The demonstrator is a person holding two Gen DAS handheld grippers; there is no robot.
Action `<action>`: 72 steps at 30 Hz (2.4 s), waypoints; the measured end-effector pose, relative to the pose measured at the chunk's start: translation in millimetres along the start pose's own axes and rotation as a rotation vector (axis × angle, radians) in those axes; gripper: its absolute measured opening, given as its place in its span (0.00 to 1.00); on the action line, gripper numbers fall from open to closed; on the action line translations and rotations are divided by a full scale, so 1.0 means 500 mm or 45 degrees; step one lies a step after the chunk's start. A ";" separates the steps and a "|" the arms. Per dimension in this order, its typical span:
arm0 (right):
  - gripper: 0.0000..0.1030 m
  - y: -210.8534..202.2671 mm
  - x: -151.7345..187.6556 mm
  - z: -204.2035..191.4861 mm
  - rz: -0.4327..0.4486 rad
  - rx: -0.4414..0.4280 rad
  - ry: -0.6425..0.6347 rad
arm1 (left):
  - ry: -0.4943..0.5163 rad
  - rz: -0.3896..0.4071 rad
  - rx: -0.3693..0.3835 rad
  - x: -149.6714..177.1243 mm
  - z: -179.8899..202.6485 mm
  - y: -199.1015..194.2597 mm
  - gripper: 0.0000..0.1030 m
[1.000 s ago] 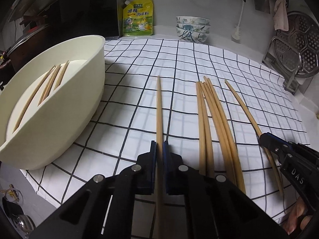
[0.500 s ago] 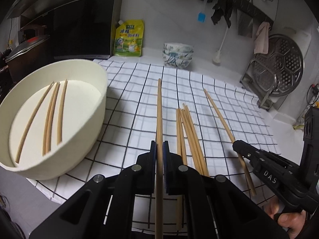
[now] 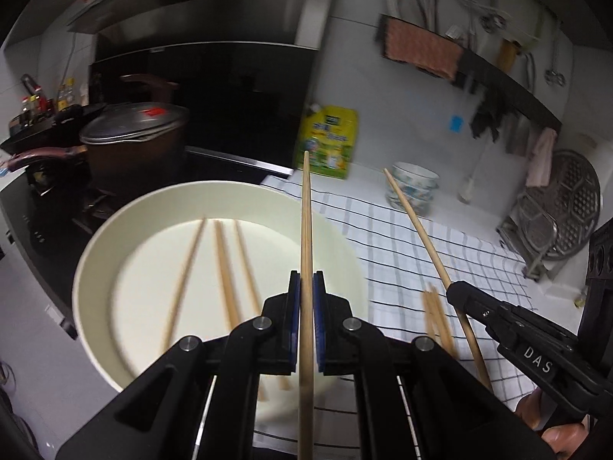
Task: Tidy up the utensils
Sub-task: 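Lift the chopstick in the left tool over the cream basin while the right tool carries its own, then open the left tool to drop its chopstick into the basin while the right tool releases its own, then move both tools back from the basin to the chopstick pile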
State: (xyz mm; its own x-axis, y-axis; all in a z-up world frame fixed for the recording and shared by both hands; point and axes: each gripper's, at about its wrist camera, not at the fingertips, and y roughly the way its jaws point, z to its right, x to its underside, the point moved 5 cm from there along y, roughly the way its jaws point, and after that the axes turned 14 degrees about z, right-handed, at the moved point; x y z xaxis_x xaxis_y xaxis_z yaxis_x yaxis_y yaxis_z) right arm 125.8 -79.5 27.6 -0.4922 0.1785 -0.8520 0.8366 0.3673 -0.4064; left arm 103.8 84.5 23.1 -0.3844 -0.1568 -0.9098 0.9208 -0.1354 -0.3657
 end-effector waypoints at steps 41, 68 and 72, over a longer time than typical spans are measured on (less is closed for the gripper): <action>0.12 0.147 0.037 -0.128 -0.154 0.057 -0.085 | -0.130 -0.102 -0.147 0.038 -0.201 0.043 0.61; 0.30 -0.132 0.078 0.105 -0.050 0.346 -0.019 | 0.007 -0.166 0.161 0.116 0.100 -0.037 0.73; 0.36 -0.152 0.096 0.153 -0.067 0.391 -0.003 | 0.031 -0.187 0.188 0.134 0.140 -0.031 0.76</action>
State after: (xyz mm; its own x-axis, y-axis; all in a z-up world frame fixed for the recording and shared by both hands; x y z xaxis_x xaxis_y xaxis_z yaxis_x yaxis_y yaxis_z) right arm 57.0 -168.8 -7.5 -0.5366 0.1642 -0.8277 0.8437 0.0832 -0.5304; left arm 59.4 7.8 -18.6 -0.5107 -0.1010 -0.8538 0.8345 -0.2975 -0.4639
